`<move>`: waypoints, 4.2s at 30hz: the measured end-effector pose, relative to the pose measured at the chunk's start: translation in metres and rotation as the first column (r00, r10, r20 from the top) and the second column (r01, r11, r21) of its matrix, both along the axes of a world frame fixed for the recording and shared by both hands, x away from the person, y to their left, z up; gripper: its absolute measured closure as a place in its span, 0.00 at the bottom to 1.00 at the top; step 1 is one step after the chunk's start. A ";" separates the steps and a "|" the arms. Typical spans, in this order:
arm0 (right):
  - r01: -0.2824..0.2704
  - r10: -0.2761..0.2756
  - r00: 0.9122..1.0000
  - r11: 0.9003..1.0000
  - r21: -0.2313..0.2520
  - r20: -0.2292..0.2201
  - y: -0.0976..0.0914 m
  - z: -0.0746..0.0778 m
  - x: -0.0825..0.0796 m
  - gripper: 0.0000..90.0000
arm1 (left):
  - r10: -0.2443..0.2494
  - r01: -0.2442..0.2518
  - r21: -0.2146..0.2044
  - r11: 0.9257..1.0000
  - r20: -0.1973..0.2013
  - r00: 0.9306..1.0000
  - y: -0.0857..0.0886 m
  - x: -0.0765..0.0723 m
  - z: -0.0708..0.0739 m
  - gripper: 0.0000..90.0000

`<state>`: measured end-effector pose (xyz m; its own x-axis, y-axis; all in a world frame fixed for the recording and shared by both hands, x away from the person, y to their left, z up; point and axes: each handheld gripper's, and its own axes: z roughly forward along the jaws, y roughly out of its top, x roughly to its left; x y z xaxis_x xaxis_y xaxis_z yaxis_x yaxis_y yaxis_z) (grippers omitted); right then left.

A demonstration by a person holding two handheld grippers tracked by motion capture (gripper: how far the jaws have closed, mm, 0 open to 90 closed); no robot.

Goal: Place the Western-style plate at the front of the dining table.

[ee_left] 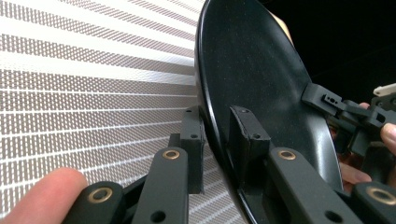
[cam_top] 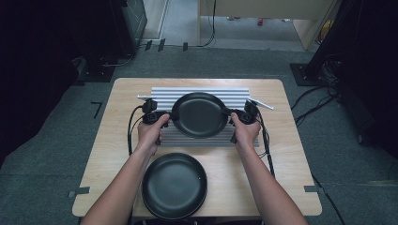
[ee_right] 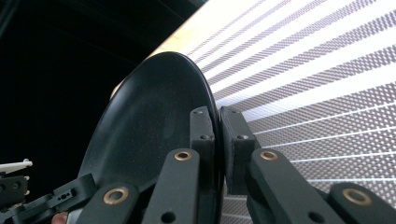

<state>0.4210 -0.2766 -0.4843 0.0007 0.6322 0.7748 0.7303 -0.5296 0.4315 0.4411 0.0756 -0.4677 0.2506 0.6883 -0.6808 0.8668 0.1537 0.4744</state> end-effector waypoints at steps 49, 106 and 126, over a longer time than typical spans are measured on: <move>0.108 -0.071 0.986 0.961 -0.256 0.150 -0.015 -0.015 -0.006 0.54 | 0.056 -0.067 0.037 0.997 0.246 0.968 0.023 0.000 -0.018 0.45; -0.003 0.103 0.982 0.846 -0.533 0.160 -0.137 -0.022 -0.209 0.22 | 0.117 -0.212 0.302 0.929 0.302 0.946 0.151 -0.190 -0.037 0.11; 0.013 0.078 0.992 0.720 -0.694 0.101 -0.142 -0.040 -0.237 0.20 | 0.047 -0.221 0.497 0.839 0.338 0.940 0.156 -0.220 -0.050 0.11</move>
<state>0.1842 -0.4181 -0.5244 -0.0892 0.9895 0.1139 0.6624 -0.0265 0.7487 0.2211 0.2320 -0.5175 0.2608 0.9582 -0.1174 0.6574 -0.0872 0.7484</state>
